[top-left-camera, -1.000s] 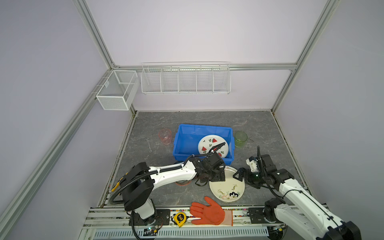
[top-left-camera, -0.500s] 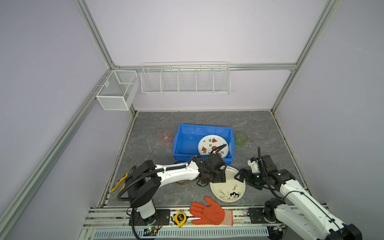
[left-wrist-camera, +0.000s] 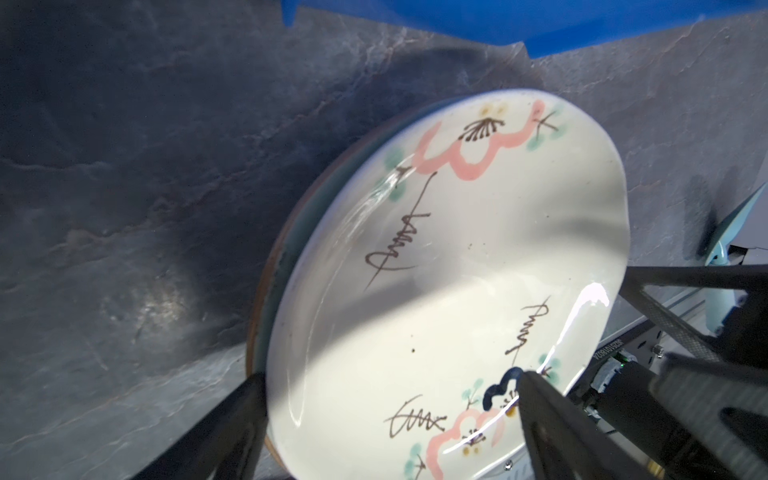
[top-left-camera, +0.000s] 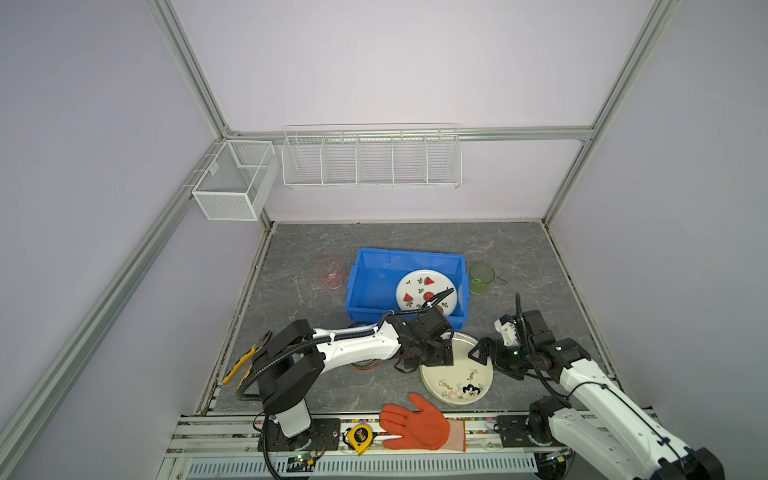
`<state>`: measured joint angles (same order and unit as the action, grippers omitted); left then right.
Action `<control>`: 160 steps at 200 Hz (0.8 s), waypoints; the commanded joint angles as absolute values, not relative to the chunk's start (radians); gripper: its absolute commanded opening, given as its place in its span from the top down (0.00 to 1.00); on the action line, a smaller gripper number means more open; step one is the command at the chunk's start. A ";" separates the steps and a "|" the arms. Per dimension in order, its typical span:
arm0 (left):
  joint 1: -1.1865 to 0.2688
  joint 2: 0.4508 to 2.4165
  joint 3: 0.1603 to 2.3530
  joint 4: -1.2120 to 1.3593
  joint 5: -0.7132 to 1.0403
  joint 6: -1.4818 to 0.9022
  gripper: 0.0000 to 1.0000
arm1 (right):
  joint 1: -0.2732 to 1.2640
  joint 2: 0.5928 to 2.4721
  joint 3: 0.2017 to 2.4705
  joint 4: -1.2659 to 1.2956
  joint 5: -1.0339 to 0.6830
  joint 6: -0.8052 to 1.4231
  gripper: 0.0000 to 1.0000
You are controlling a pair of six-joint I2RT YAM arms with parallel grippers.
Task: Place the mixed dishes into the plastic bin
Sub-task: 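Close both grippers on the floral plate rims and tilt it up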
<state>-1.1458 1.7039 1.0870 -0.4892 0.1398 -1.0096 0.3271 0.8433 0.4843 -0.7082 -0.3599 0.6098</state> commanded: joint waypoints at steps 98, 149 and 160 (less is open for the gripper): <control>-1.150 1.761 1.166 -0.436 0.199 -1.025 0.08 | 0.333 0.842 0.488 -0.705 -0.405 0.606 0.00; -1.150 1.771 1.171 -0.419 0.211 -1.034 0.08 | 0.332 0.847 0.486 -0.687 -0.420 0.615 0.00; -1.150 1.776 1.172 -0.417 0.214 -1.033 0.08 | 0.333 0.848 0.486 -0.678 -0.424 0.619 0.01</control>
<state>-1.1454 1.7550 1.1305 -0.4957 0.1722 -1.0130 0.3271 0.8444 0.4843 -0.7094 -0.3630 0.6098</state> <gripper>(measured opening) 0.925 0.996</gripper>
